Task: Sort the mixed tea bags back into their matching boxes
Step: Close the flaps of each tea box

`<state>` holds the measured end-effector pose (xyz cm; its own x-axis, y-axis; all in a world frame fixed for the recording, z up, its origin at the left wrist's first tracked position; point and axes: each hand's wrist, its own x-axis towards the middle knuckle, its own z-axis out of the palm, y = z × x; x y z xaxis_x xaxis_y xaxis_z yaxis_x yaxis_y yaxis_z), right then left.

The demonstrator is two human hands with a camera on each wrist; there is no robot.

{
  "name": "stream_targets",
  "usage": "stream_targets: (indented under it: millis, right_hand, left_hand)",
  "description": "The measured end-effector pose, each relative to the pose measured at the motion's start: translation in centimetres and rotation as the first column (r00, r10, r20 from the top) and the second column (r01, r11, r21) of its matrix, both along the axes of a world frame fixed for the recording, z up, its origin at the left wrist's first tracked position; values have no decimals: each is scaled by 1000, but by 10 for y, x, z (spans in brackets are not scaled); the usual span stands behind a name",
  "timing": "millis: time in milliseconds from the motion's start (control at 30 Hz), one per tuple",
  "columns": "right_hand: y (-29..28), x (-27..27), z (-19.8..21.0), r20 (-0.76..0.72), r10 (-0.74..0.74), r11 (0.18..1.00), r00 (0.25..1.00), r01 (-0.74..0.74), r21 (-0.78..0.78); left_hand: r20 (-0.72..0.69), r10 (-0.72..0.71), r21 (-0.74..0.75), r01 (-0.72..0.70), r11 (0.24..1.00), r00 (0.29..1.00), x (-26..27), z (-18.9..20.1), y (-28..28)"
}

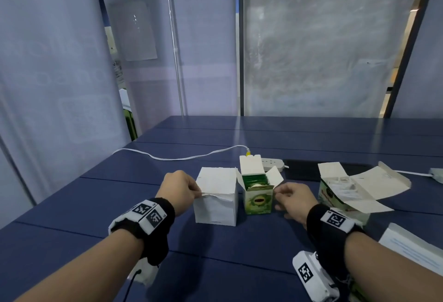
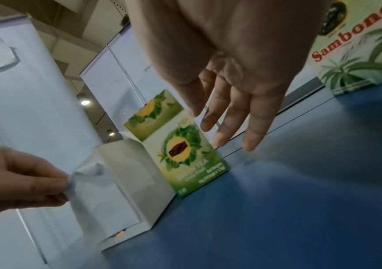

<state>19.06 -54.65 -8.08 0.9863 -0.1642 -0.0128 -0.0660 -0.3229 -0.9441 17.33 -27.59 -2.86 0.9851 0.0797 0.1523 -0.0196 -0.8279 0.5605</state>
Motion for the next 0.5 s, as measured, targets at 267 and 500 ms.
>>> stream_targets:
  millis: [267, 500]
  right_hand:
    - [-1, -7, 24, 69, 112, 994, 991, -111, -13]
    - [3, -12, 26, -1, 177, 854, 984, -154, -497]
  left_hand:
    - [24, -69, 130, 65, 989, 997, -9, -3, -19]
    - [39, -79, 169, 71, 983, 996, -13, -5, -22]
